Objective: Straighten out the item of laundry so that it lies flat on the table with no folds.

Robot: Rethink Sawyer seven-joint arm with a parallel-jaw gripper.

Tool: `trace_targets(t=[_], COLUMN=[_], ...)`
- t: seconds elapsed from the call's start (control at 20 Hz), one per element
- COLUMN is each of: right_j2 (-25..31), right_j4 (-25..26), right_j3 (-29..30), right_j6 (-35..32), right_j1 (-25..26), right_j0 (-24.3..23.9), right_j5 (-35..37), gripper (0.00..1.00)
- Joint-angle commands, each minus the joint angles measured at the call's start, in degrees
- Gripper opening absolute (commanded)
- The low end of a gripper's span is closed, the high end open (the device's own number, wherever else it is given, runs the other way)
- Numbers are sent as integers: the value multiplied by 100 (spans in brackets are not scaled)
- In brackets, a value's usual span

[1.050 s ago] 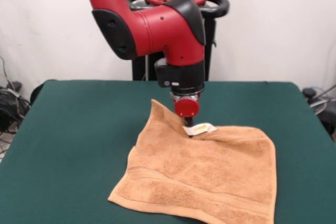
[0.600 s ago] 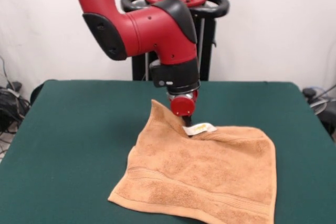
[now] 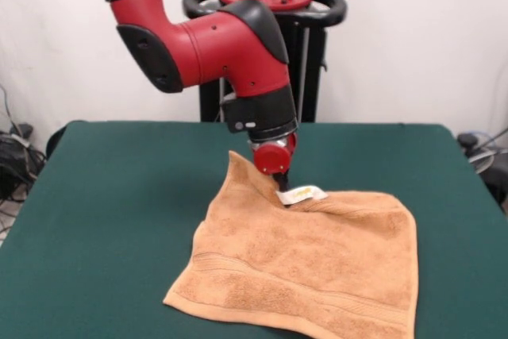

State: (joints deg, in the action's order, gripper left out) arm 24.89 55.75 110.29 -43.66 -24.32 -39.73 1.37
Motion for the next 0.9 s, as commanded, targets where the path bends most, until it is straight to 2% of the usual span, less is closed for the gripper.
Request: trace_targets(t=[0.05, 0.2, 0.3, 0.5, 0.9], right_j2=[-348, -495, -800, -1050, -2257], right_j4=[862, 914, 912, 711, 699], right_j3=[-1124, -1137, -1128, -1180, -1544], right_j6=[571, 326, -86, -258, -1012], right_j1=[1175, 1107, 917, 831, 840], right_j0=[-94, 33, 365, 569, 1681], right_j5=[1227, 1088, 935, 1118, 776], gripper=[0, 0, 0, 0, 0])
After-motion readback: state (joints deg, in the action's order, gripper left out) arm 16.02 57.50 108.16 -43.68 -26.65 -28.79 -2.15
